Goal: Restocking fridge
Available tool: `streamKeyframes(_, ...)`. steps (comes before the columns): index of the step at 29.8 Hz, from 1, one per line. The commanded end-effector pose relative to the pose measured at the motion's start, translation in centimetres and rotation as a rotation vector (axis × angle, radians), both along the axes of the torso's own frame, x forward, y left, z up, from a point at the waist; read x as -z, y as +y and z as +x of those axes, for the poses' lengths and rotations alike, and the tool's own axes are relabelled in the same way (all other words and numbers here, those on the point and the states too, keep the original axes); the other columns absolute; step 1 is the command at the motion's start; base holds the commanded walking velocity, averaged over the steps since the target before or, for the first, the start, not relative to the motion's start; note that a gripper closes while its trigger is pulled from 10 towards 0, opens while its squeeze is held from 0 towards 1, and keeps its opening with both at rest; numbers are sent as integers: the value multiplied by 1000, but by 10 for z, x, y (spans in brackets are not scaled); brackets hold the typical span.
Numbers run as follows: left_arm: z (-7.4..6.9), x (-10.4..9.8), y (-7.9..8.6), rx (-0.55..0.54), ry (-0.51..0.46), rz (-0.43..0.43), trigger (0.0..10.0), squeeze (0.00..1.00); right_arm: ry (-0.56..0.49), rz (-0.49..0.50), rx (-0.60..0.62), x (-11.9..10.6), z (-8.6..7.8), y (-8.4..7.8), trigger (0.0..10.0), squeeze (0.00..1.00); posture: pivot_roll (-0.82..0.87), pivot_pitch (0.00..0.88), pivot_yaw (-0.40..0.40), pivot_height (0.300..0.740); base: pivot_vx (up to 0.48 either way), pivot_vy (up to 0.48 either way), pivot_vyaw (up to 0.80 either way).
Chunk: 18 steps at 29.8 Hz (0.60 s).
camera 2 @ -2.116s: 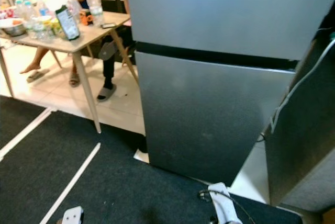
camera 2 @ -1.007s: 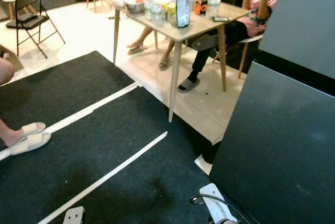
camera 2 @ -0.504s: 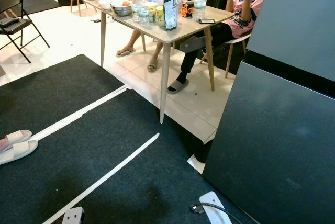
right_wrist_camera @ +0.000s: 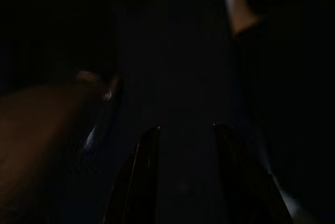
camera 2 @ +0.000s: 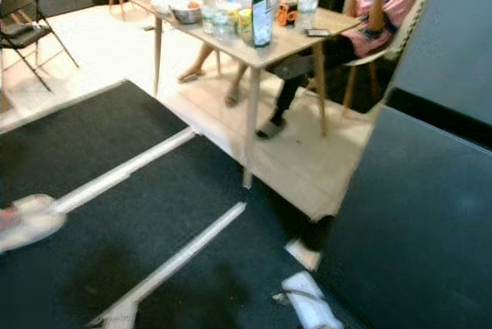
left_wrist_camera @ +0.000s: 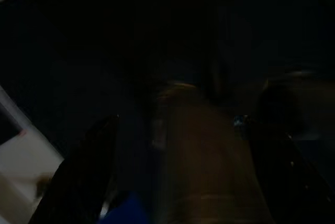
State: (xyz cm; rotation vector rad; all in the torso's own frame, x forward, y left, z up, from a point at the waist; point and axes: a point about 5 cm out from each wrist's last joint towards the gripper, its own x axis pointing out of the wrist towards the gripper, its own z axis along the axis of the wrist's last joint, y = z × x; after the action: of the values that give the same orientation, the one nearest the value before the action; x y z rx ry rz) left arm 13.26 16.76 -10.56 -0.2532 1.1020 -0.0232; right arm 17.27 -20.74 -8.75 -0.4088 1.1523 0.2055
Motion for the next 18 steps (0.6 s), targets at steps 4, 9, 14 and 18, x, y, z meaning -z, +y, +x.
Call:
streamKeyframes(4,-8,3,1,9,29,7,10000,0,0,17,2,2,-3,4,10000,0,-41,0,18,740,346,0,0)
streamKeyframes(9,-8,3,1,13,30,8,10000,0,0,19,0,2,-3,4,10000,0,-42,0,19,740,348,0,0)
streamKeyframes(14,-9,3,1,16,29,8,10000,0,-1,19,0,2,-3,4,10000,0,-41,0,19,740,345,0,0)
streamKeyframes(18,-9,3,1,18,30,9,10000,0,0,20,0,2,-4,4,10000,0,-40,0,20,740,347,0,0)
